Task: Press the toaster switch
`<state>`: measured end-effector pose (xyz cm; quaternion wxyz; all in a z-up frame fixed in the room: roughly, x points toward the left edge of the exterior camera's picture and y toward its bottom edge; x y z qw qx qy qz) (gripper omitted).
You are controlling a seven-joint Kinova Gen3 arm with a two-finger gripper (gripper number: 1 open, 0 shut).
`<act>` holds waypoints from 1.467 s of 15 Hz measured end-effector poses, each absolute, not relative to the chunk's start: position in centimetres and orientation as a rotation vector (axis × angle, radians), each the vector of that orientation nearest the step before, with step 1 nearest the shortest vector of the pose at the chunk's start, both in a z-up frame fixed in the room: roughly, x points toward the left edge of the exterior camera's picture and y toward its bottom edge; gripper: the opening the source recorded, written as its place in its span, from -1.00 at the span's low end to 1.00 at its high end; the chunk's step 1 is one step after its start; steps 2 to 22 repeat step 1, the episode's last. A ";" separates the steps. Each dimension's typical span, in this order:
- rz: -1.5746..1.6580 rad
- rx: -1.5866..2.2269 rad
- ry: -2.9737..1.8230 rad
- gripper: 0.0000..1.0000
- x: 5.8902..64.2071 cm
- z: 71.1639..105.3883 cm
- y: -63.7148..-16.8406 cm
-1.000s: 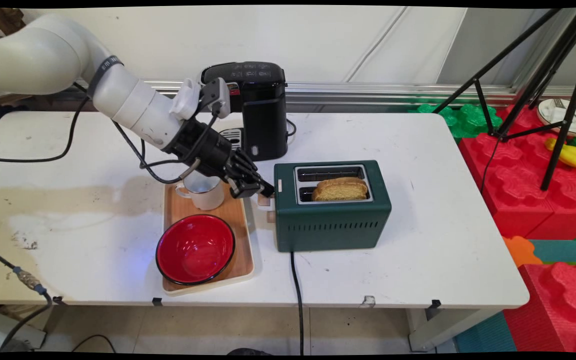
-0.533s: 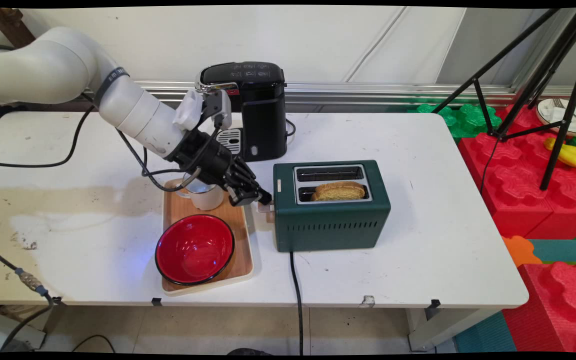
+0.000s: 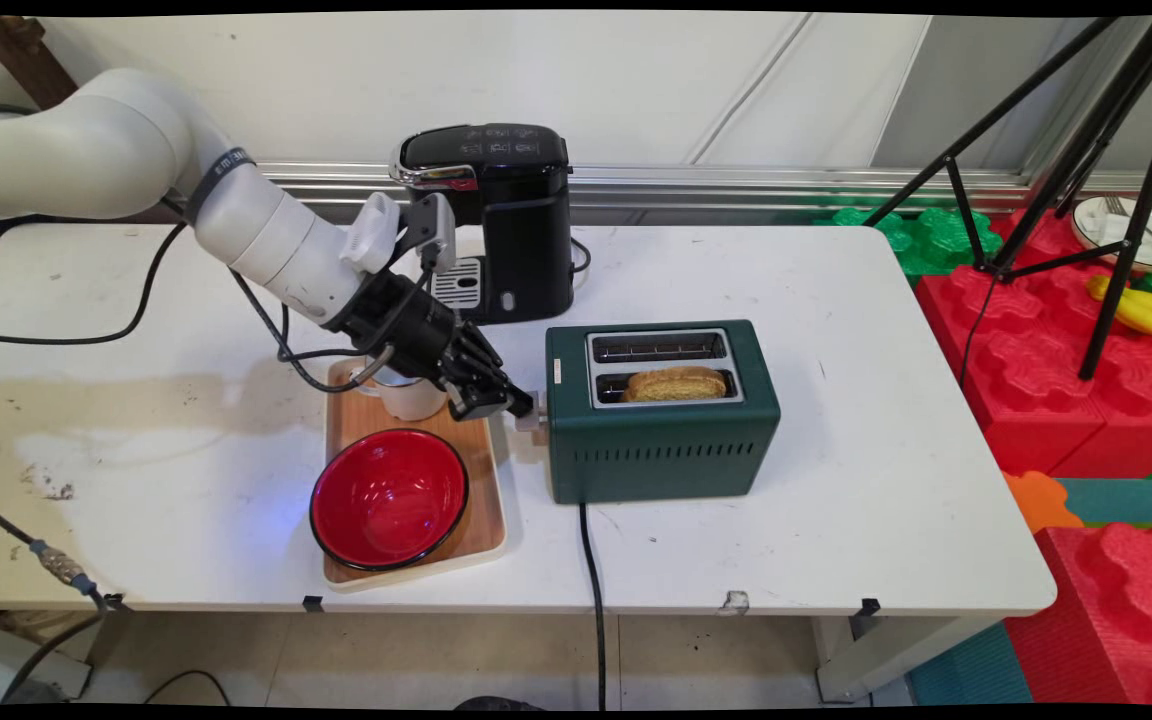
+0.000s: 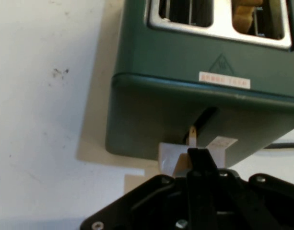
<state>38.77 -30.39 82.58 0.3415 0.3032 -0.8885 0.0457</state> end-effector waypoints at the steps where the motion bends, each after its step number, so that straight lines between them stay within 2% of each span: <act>1: 0.121 0.788 -2.312 -1.00 38.9 82.5 -30.4; 22: 0.121 0.788 -2.312 -1.00 38.9 82.5 -30.4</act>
